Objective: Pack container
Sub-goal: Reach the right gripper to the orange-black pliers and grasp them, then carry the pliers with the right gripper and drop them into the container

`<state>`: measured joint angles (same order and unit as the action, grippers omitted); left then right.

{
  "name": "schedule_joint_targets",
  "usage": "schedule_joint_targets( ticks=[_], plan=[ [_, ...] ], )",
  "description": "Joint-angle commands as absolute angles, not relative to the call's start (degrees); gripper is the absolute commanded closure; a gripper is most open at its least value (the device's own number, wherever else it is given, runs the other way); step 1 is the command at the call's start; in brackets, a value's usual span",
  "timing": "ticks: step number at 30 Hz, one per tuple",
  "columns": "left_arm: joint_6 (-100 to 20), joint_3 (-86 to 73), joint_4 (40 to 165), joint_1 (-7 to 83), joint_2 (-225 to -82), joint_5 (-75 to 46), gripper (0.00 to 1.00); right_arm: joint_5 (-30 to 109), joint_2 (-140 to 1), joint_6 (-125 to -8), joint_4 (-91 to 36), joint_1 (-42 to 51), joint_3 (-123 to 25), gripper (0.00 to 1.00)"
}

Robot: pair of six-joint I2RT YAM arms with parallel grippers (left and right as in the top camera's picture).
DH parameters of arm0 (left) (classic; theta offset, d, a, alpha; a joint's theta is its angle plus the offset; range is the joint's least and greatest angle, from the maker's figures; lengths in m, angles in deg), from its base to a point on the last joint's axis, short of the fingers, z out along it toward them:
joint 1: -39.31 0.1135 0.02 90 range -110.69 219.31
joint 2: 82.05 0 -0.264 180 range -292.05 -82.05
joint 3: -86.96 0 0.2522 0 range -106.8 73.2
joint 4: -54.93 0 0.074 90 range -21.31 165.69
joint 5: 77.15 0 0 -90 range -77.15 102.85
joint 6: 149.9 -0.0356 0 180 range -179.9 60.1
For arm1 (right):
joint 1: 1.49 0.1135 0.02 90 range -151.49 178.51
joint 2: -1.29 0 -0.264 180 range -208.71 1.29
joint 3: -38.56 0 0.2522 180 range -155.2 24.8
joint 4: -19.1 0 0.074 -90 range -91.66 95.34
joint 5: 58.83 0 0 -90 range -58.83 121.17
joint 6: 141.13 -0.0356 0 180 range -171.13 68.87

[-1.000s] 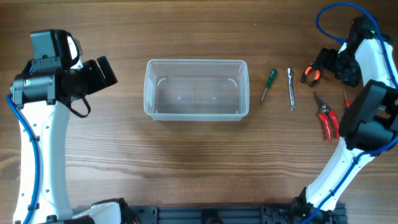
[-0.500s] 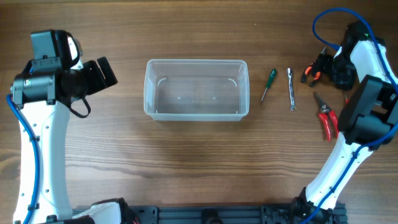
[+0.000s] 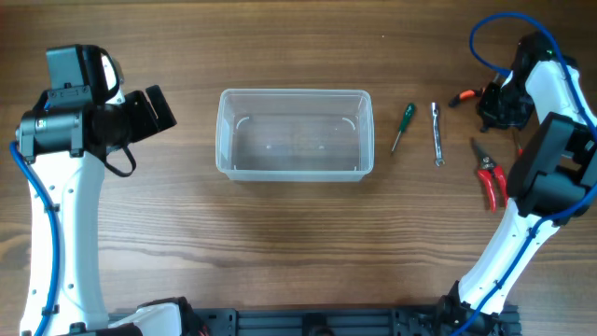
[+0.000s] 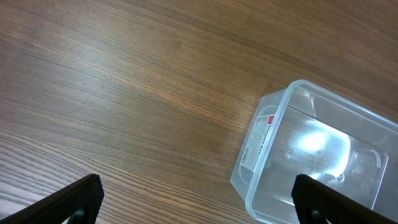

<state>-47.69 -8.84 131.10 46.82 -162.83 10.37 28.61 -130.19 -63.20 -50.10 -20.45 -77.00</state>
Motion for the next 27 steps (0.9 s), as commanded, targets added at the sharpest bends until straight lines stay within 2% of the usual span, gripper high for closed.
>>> schedule_joint_targets(
  ticks=[1,7,16,18,22,27],
  plan=[
    [-47.01,-8.89,131.14,46.67,-162.85,9.67,0.00,28.72,-133.53,-63.25,-50.77,-20.32,-76.80,0.95],
    [-46.99,-8.89,131.14,46.67,-162.85,9.67,0.00,28.69,-131.28,-63.11,-50.64,-19.84,-77.70,0.95],
    [-47.01,-8.89,131.12,46.67,-162.85,9.69,0.00,28.02,-107.87,-53.48,-47.87,-12.08,-79.14,0.95],
    [-47.01,-8.89,131.12,46.67,-162.85,9.67,0.00,28.26,-104.33,-48.78,-48.06,-8.84,-79.14,0.95],
    [-47.01,-8.89,131.12,46.67,-162.85,9.67,0.00,39.64,-101.18,-23.16,-53.07,0.34,-79.14,0.94],
    [-47.01,-8.89,131.12,46.67,-162.85,9.67,0.00,45.94,-101.36,-8.21,-55.08,11.68,-78.96,0.96]
  ],
)
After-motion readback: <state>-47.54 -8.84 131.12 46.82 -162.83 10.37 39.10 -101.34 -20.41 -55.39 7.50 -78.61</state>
